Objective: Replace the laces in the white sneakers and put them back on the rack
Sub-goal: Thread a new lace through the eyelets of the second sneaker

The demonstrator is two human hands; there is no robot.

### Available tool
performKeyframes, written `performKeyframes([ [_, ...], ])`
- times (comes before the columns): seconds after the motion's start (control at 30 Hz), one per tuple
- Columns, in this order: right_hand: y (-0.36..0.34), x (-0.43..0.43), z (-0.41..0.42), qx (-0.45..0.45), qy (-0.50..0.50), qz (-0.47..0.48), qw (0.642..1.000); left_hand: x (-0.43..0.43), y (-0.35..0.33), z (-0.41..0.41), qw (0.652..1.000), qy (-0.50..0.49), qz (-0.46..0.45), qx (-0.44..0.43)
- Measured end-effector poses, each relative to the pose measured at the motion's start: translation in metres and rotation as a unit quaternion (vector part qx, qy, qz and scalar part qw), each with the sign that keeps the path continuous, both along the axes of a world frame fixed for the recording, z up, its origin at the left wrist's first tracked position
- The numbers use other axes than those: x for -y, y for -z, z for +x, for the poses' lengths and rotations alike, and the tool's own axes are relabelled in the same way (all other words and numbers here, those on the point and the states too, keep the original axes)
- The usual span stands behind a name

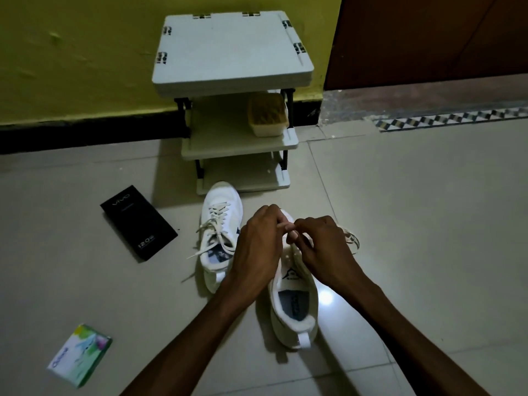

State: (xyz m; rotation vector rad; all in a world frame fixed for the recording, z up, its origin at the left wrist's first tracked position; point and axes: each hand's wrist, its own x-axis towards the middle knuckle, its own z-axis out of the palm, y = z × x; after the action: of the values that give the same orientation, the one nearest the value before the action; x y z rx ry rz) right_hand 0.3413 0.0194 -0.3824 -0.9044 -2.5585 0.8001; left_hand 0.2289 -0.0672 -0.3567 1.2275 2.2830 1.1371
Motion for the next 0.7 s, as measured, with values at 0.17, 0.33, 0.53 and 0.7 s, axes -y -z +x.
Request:
performKeyframes([
  [0.17, 0.003, -0.003, -0.005, -0.031, -0.01, -0.026, 0.999, 0.003, -0.001, -0.009, 0.999, -0.026, -0.029, -0.034],
  [0.33, 0.011, -0.015, 0.012, -0.006, 0.031, -0.073, 0.997, 0.005, -0.013, -0.043, 0.983, -0.152, -0.006, -0.1],
  [0.53, 0.047, -0.037, 0.057, 0.212, 0.115, 0.007, 0.97, 0.022, -0.021, -0.091, 0.962, -0.251, 0.006, -0.105],
  [0.7, 0.025, -0.031, 0.036, 0.101, 0.093, -0.022, 0.99, 0.017, -0.018, -0.051, 0.998, -0.056, 0.029, -0.031],
])
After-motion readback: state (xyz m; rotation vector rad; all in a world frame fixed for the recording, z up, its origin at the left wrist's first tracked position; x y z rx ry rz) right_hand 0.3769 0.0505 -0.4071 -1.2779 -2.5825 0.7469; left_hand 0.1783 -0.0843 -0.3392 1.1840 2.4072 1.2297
